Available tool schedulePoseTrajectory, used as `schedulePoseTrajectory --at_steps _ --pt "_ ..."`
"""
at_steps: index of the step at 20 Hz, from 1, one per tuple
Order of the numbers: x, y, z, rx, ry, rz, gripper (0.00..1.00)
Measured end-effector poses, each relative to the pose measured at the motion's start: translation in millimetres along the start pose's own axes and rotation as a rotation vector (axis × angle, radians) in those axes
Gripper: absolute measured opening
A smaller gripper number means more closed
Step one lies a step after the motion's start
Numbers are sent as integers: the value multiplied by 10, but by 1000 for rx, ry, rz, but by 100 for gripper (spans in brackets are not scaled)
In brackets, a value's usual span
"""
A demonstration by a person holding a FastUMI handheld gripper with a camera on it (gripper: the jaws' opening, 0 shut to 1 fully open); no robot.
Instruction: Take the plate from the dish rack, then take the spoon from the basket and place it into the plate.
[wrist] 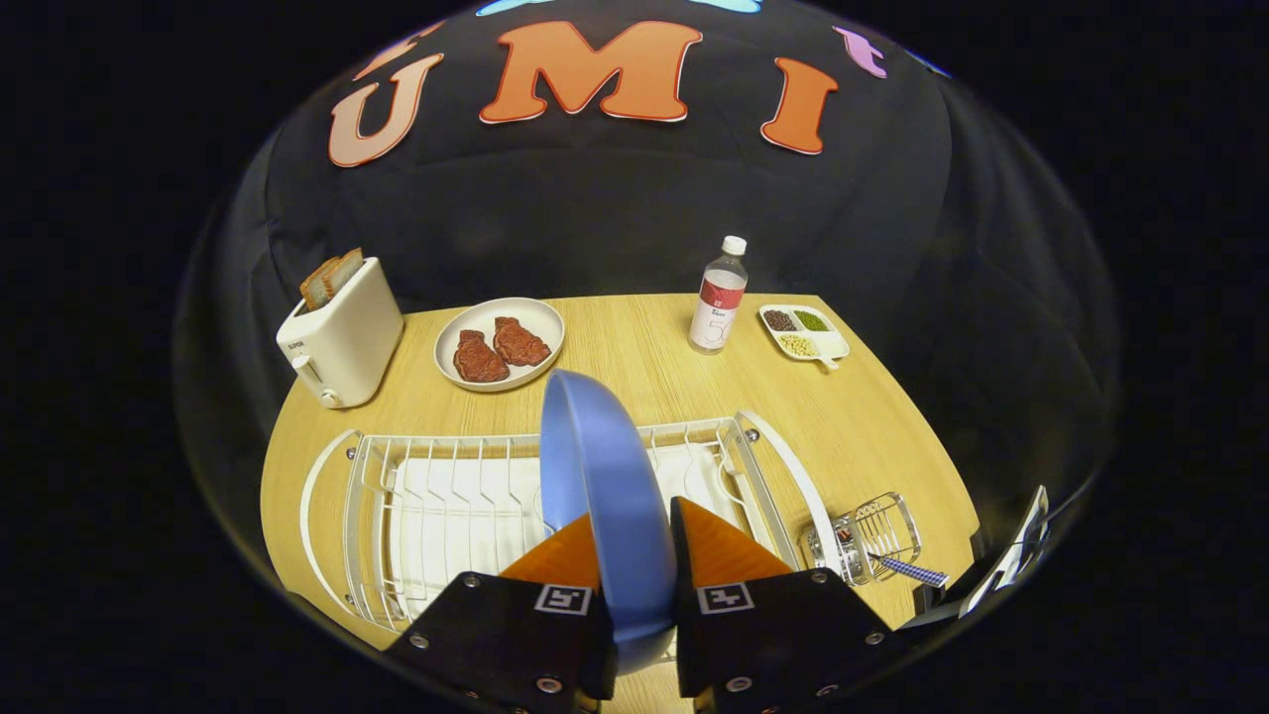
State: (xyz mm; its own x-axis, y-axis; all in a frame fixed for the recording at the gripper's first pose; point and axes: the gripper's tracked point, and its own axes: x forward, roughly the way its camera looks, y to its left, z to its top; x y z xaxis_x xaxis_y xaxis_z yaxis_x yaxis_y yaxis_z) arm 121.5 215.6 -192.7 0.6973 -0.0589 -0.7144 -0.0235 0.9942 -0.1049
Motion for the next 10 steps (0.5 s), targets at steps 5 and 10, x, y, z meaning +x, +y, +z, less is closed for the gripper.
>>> schedulePoseTrajectory --at_steps 5,10 --pt "-115 -122 95 58 -33 12 25" --pt "-514 -328 111 156 -70 105 24"
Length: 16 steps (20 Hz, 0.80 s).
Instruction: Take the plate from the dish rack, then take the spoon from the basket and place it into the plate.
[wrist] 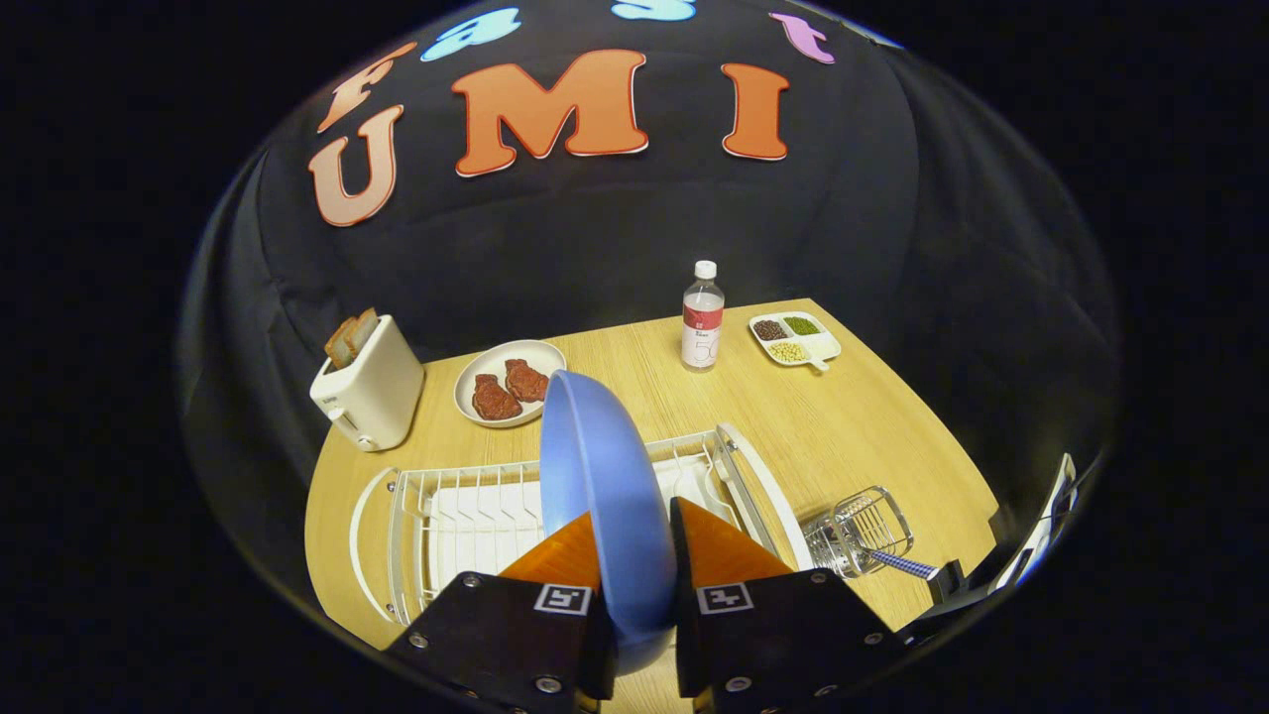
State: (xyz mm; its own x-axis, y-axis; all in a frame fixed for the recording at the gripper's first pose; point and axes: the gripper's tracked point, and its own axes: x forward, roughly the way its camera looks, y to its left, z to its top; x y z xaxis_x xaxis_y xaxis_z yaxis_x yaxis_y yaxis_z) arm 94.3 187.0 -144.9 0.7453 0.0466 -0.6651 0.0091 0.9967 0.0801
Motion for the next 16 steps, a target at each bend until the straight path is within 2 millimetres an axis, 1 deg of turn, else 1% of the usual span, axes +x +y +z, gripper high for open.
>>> schedulePoseTrajectory --at_steps 2,4,7,10,12,14,16 --pt "-224 -100 -100 66 9 49 24" --pt "-434 -259 -194 130 10 84 24" --pt "-740 -502 -415 231 21 135 24" --pt "-965 -640 -789 351 71 210 24" --pt "-1073 -732 -1099 394 105 242 24" --pt "-1156 -760 -1442 435 141 288 24" --pt "-1179 -768 -1764 505 172 328 24"
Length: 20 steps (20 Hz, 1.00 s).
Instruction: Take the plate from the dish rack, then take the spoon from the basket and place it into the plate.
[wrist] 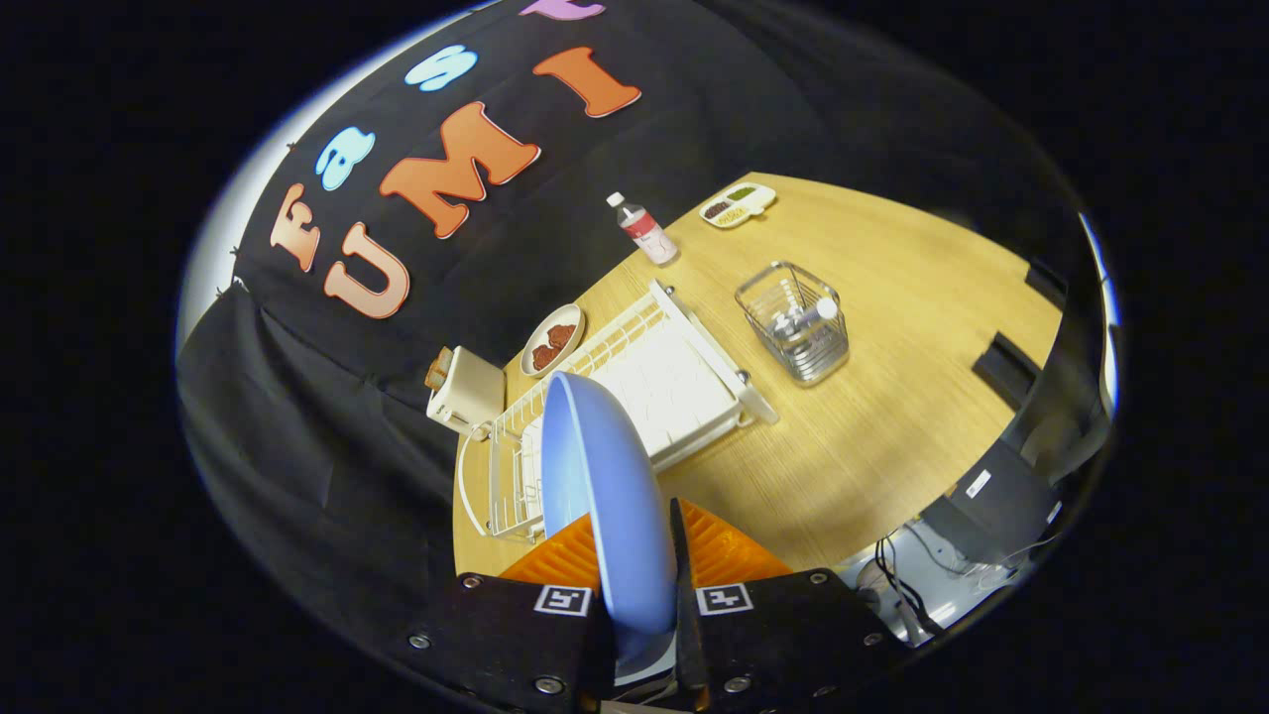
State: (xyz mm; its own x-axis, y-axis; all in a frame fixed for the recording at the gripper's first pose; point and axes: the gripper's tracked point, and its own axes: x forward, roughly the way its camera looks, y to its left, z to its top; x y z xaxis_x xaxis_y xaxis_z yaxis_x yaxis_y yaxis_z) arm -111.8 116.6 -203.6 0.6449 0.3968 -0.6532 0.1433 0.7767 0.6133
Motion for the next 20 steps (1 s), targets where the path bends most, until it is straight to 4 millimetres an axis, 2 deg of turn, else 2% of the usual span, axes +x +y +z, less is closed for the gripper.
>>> schedulePoseTrajectory --at_steps 2,4,7,9,12,17,20 --pt "48 -152 -301 103 42 38 24" --pt "187 -243 -553 169 79 61 24" --pt "370 -213 -802 233 117 117 24" --pt "484 -163 -869 268 122 164 24" --pt "757 -136 -1003 267 160 165 24" --pt "1076 -15 -1038 295 190 205 24" --pt "1106 -11 -1068 273 212 185 26"
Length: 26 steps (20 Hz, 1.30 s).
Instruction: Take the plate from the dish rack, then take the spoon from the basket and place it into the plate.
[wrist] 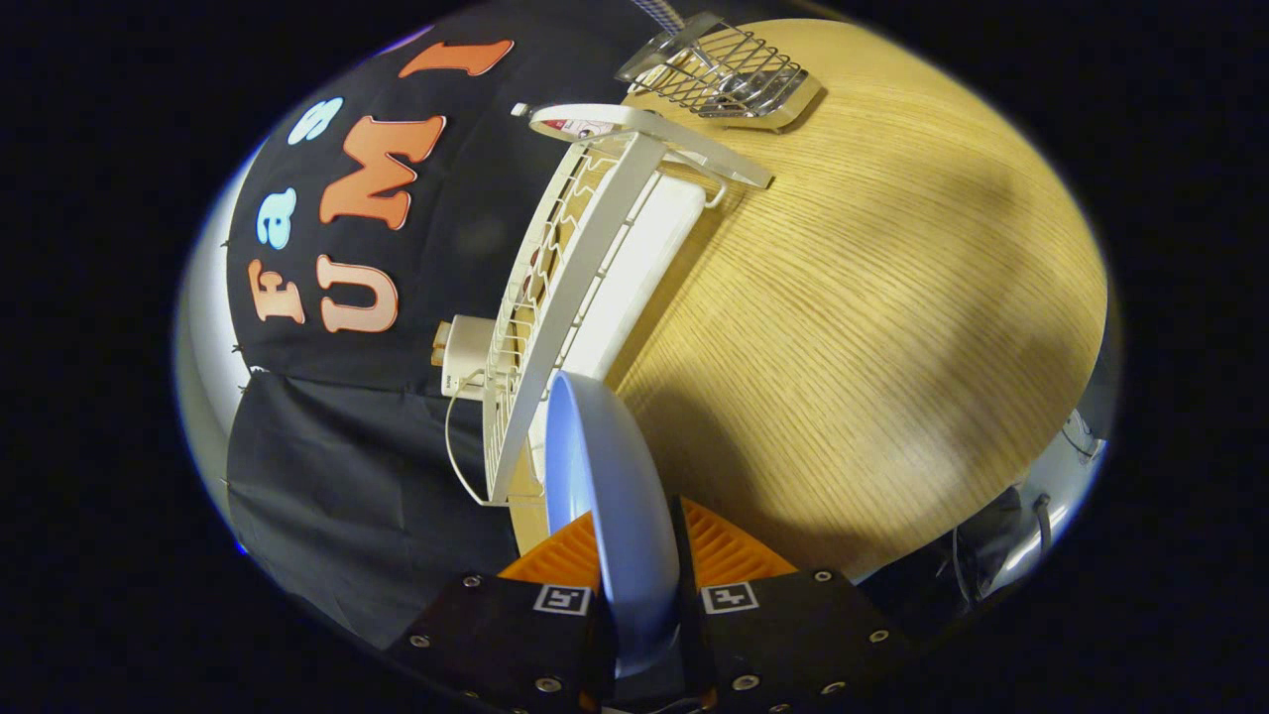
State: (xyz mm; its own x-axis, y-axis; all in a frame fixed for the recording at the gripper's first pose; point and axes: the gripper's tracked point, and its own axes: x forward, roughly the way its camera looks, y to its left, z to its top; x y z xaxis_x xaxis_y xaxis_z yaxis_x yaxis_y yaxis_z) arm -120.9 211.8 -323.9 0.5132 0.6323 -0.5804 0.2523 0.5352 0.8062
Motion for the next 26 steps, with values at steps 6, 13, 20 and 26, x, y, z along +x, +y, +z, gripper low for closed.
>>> schedulePoseTrajectory --at_steps 6,13,20,26 --pt "-262 -111 227 -156 -19 -139 62" --pt "-934 -315 975 -324 -177 -331 98" --pt "-1383 -183 1853 -558 -380 -465 98" --pt "-1374 16 2348 -777 -469 -493 99"
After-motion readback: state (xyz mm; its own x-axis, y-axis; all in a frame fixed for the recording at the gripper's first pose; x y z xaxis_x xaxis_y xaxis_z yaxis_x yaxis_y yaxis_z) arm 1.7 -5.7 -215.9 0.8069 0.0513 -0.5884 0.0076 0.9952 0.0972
